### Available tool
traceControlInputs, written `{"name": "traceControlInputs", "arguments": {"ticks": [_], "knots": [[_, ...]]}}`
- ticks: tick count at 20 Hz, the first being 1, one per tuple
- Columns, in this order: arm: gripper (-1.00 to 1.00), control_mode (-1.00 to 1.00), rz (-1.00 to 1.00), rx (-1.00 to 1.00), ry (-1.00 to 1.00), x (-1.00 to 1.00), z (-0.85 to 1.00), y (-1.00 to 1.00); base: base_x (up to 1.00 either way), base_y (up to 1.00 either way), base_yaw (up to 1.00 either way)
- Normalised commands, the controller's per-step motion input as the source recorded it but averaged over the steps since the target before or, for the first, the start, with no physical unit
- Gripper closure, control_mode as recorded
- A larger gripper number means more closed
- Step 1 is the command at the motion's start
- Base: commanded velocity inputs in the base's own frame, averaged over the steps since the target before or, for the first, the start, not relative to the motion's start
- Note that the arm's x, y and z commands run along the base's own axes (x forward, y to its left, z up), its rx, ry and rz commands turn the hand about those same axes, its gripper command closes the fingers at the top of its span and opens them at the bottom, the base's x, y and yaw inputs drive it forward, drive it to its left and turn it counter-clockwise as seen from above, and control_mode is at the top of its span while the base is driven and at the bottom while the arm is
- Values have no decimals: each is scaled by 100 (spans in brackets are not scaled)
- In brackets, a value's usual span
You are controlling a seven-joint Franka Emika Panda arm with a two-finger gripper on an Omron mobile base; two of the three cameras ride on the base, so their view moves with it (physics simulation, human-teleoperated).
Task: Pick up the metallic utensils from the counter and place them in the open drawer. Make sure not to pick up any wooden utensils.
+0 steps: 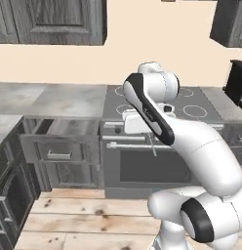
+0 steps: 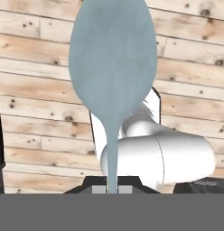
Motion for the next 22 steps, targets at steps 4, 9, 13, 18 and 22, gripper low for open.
{"name": "traceControlInputs", "arguments": {"ticks": [4,9,13,18,22], "knots": [[100,100,0,0,0,0,0,0,64,-36,55],[100,100,0,0,0,0,0,0,39,-31,53],[100,100,0,0,0,0,0,0,38,-39,50],[100,100,0,0,0,0,0,0,32,-52,45],[100,100,0,0,0,0,0,0,14,-43,32]]}}
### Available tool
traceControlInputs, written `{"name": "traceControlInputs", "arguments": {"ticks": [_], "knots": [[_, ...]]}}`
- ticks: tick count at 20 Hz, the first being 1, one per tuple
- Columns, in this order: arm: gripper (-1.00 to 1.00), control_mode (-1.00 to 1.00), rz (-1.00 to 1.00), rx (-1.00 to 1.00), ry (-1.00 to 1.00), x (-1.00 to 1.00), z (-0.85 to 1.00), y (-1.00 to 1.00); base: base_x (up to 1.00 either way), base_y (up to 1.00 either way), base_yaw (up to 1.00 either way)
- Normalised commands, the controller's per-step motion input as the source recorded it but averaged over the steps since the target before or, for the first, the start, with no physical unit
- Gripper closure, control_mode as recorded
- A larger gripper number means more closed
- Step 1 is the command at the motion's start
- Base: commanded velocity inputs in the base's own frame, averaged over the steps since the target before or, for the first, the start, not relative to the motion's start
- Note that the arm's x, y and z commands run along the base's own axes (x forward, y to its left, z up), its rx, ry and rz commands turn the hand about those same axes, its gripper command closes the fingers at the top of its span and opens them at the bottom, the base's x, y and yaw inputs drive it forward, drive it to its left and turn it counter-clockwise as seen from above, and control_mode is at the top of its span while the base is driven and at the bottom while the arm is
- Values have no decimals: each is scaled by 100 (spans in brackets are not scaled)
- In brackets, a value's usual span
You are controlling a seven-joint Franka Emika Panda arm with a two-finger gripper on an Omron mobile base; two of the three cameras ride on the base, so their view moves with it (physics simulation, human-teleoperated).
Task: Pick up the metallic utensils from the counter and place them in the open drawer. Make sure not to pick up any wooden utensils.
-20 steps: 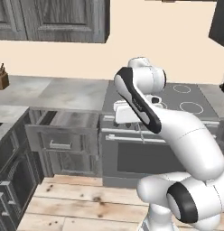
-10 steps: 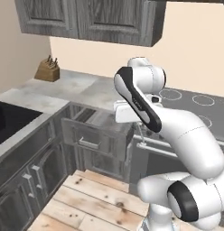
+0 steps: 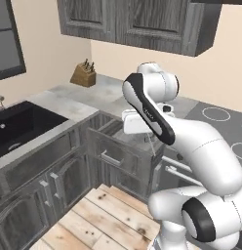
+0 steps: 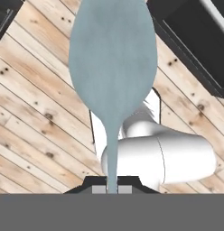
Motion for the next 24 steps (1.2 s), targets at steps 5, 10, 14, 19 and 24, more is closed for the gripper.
{"name": "traceControlInputs", "arguments": {"ticks": [5,10,14,19,24], "knots": [[100,100,0,0,0,0,0,0,0,-11,1],[100,100,0,0,0,0,0,0,4,-14,-27],[100,100,0,0,0,0,0,0,28,-17,-33],[100,100,0,0,0,0,0,0,35,-14,-26],[100,100,0,0,0,0,0,0,17,0,0]]}}
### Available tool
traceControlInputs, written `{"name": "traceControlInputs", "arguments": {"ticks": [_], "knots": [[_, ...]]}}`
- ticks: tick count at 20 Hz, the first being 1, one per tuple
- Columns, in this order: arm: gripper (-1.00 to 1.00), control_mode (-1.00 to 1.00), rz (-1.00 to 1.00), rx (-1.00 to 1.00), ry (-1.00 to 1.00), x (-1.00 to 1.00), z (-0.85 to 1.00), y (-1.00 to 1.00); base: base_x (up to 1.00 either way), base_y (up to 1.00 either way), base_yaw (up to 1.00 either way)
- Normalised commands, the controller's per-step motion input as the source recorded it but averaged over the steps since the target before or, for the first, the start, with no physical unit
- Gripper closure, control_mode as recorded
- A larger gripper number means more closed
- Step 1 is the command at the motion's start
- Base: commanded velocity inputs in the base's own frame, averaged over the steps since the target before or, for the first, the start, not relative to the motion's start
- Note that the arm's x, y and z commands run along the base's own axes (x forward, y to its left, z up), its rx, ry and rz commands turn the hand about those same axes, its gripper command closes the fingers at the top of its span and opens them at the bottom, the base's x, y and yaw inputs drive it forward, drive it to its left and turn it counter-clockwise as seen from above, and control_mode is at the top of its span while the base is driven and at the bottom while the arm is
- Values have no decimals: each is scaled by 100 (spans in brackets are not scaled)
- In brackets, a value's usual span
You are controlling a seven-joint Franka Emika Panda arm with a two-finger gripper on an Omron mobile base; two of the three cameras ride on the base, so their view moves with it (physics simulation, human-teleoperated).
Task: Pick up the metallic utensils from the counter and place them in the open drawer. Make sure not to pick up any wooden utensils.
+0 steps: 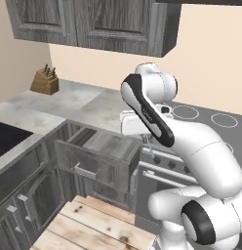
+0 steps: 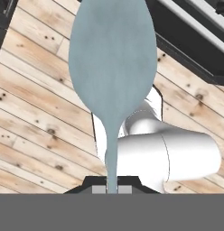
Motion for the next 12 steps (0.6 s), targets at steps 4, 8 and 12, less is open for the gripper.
{"name": "traceControlInputs", "arguments": {"ticks": [4,8,12], "knots": [[100,100,0,0,0,0,0,0,13,0,0],[100,100,0,0,0,0,0,0,1,0,0],[100,100,0,0,0,0,0,0,2,0,0]]}}
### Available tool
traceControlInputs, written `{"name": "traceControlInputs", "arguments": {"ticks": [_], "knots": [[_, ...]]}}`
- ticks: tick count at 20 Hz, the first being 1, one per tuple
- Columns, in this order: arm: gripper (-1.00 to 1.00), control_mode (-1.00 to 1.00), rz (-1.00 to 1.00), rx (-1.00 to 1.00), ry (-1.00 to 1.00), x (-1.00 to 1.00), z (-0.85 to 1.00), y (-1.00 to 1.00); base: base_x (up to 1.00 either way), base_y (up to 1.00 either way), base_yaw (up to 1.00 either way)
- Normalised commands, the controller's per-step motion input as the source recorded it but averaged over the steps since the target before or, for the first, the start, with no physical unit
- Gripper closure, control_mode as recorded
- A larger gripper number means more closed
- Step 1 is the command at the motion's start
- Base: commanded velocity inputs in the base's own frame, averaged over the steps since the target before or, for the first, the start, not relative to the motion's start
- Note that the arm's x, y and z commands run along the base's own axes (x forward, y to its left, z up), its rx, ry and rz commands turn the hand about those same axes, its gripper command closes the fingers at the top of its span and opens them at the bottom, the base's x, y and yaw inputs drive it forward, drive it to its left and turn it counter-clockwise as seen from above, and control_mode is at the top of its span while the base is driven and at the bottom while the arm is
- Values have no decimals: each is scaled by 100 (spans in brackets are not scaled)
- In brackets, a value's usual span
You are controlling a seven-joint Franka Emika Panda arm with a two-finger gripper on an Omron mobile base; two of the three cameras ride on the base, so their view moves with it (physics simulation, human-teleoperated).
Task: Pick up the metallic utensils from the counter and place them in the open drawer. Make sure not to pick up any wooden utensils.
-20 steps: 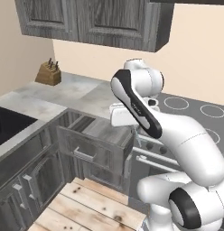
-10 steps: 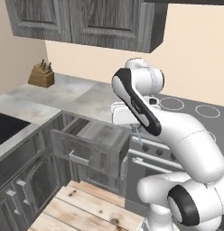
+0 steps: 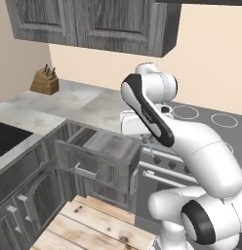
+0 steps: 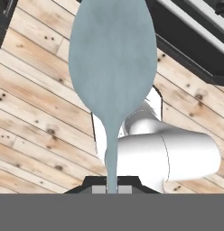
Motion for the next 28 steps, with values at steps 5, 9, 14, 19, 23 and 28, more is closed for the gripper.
{"name": "traceControlInputs", "arguments": {"ticks": [5,9,14,19,23,28], "knots": [[100,-100,10,0,-4,46,-17,2,0,0,0],[100,-100,36,-2,-2,23,-12,1,0,0,0],[100,-100,36,-16,-4,12,-9,2,0,0,0],[100,-100,45,-6,0,29,-30,6,0,0,0],[100,-100,41,0,0,20,-25,2,0,0,0],[100,-100,34,1,0,24,-26,13,0,0,0]]}}
